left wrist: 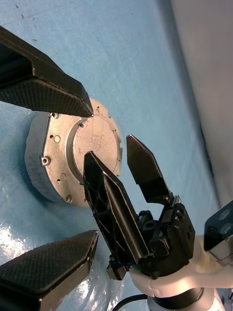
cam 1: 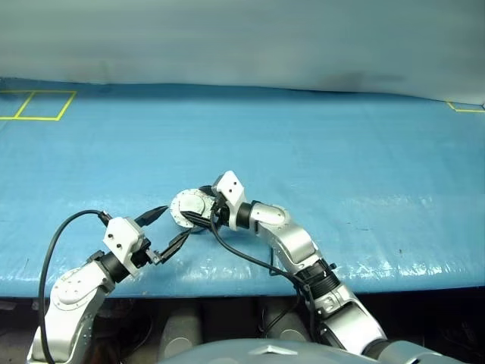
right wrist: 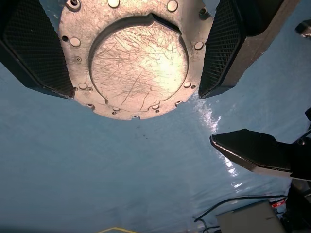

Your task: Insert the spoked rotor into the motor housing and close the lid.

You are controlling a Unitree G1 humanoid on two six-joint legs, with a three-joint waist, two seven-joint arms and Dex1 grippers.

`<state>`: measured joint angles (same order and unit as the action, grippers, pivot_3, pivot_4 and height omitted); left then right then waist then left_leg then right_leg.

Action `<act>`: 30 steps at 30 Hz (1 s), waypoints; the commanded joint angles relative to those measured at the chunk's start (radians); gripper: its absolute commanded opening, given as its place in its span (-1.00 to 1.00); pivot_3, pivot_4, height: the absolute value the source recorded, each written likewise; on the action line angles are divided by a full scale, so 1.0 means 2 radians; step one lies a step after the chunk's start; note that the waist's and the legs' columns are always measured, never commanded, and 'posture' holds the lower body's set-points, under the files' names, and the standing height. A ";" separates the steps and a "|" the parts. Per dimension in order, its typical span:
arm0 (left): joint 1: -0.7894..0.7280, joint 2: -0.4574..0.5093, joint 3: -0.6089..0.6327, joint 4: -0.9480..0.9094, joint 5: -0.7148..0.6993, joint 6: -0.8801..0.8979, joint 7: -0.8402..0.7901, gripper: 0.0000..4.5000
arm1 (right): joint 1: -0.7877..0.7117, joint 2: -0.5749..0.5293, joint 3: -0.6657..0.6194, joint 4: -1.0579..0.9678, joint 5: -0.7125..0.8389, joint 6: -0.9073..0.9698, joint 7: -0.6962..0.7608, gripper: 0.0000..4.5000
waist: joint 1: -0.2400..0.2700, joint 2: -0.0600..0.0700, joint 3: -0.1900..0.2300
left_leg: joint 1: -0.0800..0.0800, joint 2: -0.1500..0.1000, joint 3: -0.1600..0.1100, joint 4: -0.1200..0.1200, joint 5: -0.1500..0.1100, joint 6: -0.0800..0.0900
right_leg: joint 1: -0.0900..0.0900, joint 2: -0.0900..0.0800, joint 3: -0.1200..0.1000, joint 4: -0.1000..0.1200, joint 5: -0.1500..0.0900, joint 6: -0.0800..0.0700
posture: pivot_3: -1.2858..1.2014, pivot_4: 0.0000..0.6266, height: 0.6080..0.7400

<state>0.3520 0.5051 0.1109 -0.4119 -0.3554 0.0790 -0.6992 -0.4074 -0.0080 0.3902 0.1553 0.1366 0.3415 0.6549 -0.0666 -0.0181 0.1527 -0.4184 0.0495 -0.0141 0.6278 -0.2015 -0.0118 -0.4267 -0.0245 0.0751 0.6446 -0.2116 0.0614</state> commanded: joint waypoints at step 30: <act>0.009 -0.003 -0.008 -0.005 0.015 -0.013 -0.010 0.80 | 0.013 -0.011 0.026 -0.044 -0.035 0.000 -0.004 0.34 | 0.000 0.000 0.000 | 0.000 0.000 0.000 0.000 0.000 0.000 | 0.000 0.000 0.000 0.000 0.000 0.000 | 0.03 -0.52 1.00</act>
<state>0.3648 0.5039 0.0977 -0.4107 -0.3246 0.0749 -0.7202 -0.3702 -0.0341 0.4324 0.1079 0.0762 0.3381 0.6509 -0.0660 -0.0181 0.1527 -0.4180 0.0498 -0.0138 0.6275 -0.2016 -0.0120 -0.4270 -0.0245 0.0751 0.6444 -0.2118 0.0610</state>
